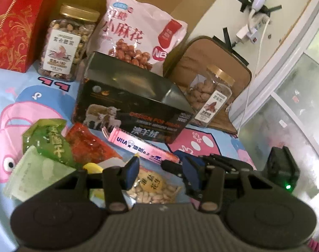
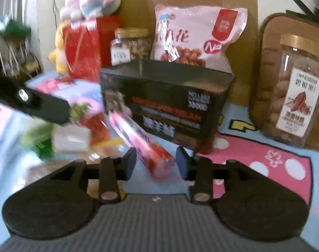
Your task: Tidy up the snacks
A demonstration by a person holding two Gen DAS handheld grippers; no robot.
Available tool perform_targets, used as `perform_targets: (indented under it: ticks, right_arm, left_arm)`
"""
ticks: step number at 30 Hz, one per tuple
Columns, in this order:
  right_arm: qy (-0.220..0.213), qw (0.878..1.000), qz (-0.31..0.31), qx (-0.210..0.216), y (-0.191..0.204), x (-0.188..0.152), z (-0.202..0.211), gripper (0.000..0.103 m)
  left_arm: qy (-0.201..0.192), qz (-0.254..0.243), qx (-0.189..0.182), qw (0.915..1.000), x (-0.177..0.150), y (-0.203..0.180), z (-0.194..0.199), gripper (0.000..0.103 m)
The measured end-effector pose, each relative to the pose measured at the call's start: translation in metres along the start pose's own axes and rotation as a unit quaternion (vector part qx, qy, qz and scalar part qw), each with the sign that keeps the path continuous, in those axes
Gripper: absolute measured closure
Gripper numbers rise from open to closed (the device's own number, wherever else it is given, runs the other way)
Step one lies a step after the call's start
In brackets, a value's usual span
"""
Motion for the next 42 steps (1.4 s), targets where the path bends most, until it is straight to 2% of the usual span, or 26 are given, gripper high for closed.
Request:
perform_targets:
  ticks: [3, 6, 8, 10, 11, 13, 16, 21, 26, 28, 31, 37, 42]
  right_arm:
    - [-0.001, 1.0, -0.027, -0.001, -0.012, -0.011, 0.021, 0.07]
    - [0.0, 0.997, -0.071, 0.008, -0.026, -0.029, 0.053, 0.074]
    - [-0.005, 0.997, -0.076, 0.001, -0.034, -0.041, 0.075, 0.075]
    - [-0.009, 0.996, -0.079, -0.029, -0.048, -0.053, 0.09, 0.073]
    - [-0.011, 0.995, -0.081, -0.049, -0.052, -0.056, 0.094, 0.066]
    - [-0.011, 0.993, -0.078, -0.085, -0.057, -0.062, 0.102, 0.06]
    - [-0.015, 0.993, -0.081, -0.08, -0.049, -0.064, 0.106, 0.06]
    - [-0.012, 0.996, -0.054, -0.074, -0.034, -0.065, 0.098, 0.06]
    - [-0.007, 0.996, -0.043, -0.077, -0.033, -0.063, 0.088, 0.058]
    - [-0.007, 0.996, -0.048, -0.078, -0.033, -0.065, 0.09, 0.059]
    - [-0.009, 0.995, -0.053, -0.081, -0.035, -0.065, 0.092, 0.059]
    - [-0.008, 0.995, -0.056, -0.078, -0.035, -0.065, 0.091, 0.056]
    - [-0.006, 0.995, -0.054, -0.08, -0.034, -0.066, 0.09, 0.055]
  left_arm:
    - [0.012, -0.016, 0.0, 0.9998, -0.004, -0.008, -0.01, 0.056]
    - [0.023, -0.027, 0.005, 0.9994, -0.007, -0.012, -0.022, 0.051]
    - [0.028, -0.034, 0.01, 0.999, -0.006, -0.013, -0.029, 0.05]
    - [0.033, -0.04, 0.011, 0.9986, -0.003, -0.015, -0.036, 0.05]
    - [0.036, -0.043, 0.012, 0.9983, -0.001, -0.017, -0.04, 0.05]
    - [0.042, -0.056, 0.014, 0.9974, 0.002, -0.021, -0.049, 0.05]
    - [0.055, -0.066, 0.023, 0.996, 0.002, -0.024, -0.061, 0.045]
    - [0.078, -0.055, 0.023, 0.9952, -0.007, -0.023, -0.072, 0.045]
    - [0.108, -0.082, 0.038, 0.99, -0.02, -0.028, -0.084, 0.045]
    - [0.118, -0.079, 0.033, 0.9893, -0.025, -0.031, -0.085, 0.045]
    - [0.107, -0.086, 0.043, 0.9897, -0.024, -0.031, -0.078, 0.045]
    - [0.12, -0.008, 0.014, 0.9926, -0.011, -0.014, -0.079, 0.045]
    - [0.139, 0.006, 0.007, 0.9902, -0.011, -0.011, -0.086, 0.045]
Point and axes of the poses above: each gripper's, at about its wrist camera, not at the fingertips, and z roughly against the way its jaws point, y to its left, x to its top, the point moved 9 cm from there along -z, roughly the way its jaws point, and after that the axes turned 4 degrees about -x, right-handed, at the moved point
